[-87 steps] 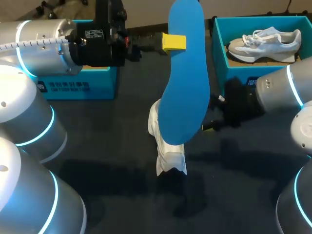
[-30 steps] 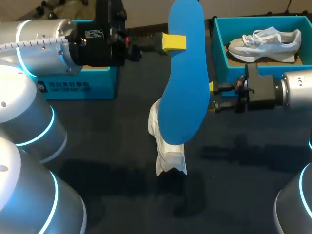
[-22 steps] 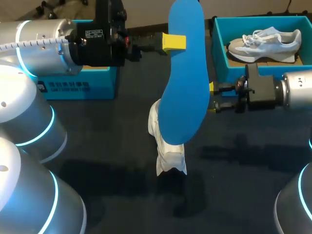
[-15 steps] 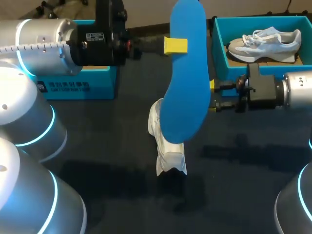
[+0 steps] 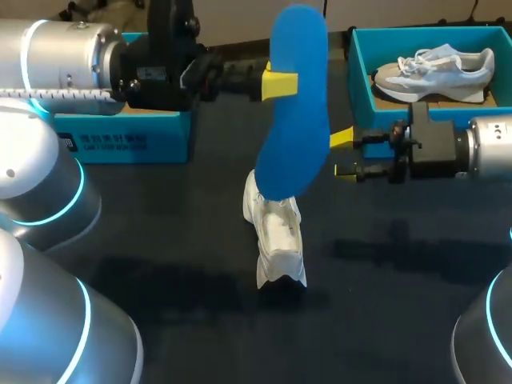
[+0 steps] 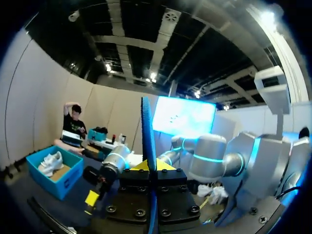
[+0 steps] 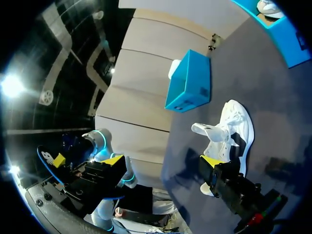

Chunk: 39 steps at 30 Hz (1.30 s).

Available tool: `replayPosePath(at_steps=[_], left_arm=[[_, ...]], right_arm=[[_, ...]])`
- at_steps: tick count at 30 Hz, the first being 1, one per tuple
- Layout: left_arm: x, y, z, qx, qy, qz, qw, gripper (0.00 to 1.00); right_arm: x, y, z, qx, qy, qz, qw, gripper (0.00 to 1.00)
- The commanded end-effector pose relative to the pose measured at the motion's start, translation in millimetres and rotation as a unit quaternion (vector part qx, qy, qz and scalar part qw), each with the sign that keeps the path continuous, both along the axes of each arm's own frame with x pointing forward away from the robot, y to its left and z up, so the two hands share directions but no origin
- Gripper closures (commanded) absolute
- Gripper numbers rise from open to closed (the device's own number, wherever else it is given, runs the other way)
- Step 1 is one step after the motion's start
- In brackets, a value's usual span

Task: Take the shoe out of the shoebox, open the shoe tongue, remove and reinsert the insole, then place the shoe into the shoebox

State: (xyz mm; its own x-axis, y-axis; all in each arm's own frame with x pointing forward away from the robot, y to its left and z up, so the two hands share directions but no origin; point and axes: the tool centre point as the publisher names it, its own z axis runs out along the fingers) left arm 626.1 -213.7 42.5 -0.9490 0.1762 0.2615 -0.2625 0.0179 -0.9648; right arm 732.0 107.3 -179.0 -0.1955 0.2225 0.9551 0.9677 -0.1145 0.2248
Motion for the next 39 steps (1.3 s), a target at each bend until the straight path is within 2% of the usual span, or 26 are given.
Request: replayPosePath(at_steps=[1,5,11,15,17,34,36,37,39], left_arm=[[3.6,12.7,-12.1,-0.001,-0.096,-0.003,0.995,1.00],[6.8,18.4,-20.7,-0.021,-0.186,-0.017,0.982,1.00],[16.4,20.7,-32.6,-0.066,-0.329,-0.043,0.941,1.00],[29.9,16.4,-40.1,-0.110,-0.457,-0.066,0.880,1.00],[36.2,16.0,-43.3,-0.122,-0.476,-0.054,0.869,1.00],[37.4,17.1,-47.2,-0.123,-0.475,-0.049,0.870,1.00],[36.9,19.6,-55.9,-0.127,-0.519,-0.042,0.845,1.00],[36.8,20.9,-59.2,-0.128,-0.520,-0.037,0.844,1.00],[36.8,22.8,-65.9,-0.129,-0.547,-0.029,0.827,1.00]], right_arm=[[-1.2,0.6,0.3,-0.001,0.000,-0.002,1.000,0.00],[-1.2,0.6,0.3,-0.001,0.000,-0.002,1.000,0.00],[-1.2,0.6,0.3,-0.001,0.000,-0.002,1.000,0.00],[-1.2,0.6,0.3,-0.001,0.000,-0.002,1.000,0.00],[-1.2,0.6,0.3,-0.001,0.000,-0.002,1.000,0.00],[-1.2,0.6,0.3,-0.001,0.000,-0.002,1.000,0.00],[-1.2,0.6,0.3,-0.001,0.000,-0.002,1.000,0.00],[-1.2,0.6,0.3,-0.001,0.000,-0.002,1.000,0.00],[-1.2,0.6,0.3,-0.001,0.000,-0.002,1.000,0.00]])
